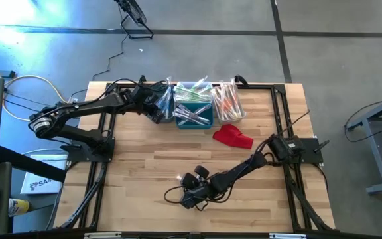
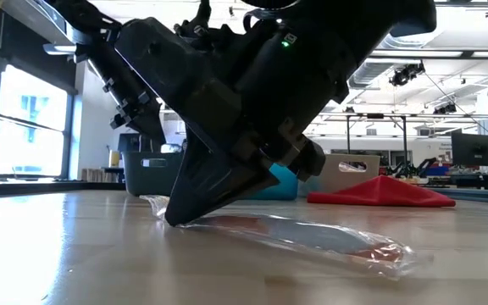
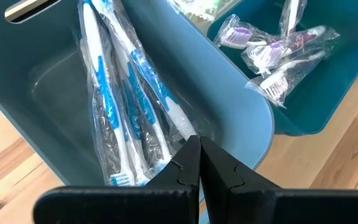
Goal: Pick & Place Toothbrushes
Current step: Put the orange toothbrush into the white bin
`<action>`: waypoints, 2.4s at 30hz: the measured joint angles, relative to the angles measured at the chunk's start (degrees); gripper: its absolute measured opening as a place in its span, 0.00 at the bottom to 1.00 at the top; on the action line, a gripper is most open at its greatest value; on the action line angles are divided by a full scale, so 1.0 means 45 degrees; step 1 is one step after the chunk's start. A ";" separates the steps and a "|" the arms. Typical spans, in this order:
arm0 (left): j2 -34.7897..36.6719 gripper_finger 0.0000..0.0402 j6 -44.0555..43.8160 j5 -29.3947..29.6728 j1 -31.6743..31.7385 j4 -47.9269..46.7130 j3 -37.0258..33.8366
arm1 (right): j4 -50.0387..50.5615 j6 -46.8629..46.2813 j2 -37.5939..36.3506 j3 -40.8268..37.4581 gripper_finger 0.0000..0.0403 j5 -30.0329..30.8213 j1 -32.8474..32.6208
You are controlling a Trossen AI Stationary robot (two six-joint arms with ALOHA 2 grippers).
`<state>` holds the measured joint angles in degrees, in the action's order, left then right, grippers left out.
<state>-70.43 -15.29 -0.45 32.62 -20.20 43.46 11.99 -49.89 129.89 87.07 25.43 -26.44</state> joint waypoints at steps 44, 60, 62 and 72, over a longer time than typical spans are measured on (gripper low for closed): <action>0.0000 0.00 0.0039 0.0024 0.0001 -0.0183 -0.0010 | 0.2071 0.3078 -0.2663 -0.0023 0.31 -0.3305 0.0867; 0.0005 0.00 0.0005 0.0006 0.0001 -0.0189 -0.0019 | 0.2176 0.2537 -0.1171 -0.0023 0.56 -0.2892 0.0704; 0.0005 0.00 0.0005 0.0010 -0.0004 -0.0212 -0.0019 | 0.2096 0.2408 -0.1008 -0.0012 0.56 -0.2929 0.0701; 0.0005 0.00 0.0097 0.0018 -0.0001 -0.0190 -0.0019 | 0.2000 0.1799 -0.0731 0.0011 0.50 -0.2545 0.0656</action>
<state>-70.41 -14.85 -0.37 32.61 -21.05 43.38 20.99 -41.80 126.60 87.12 13.98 -23.49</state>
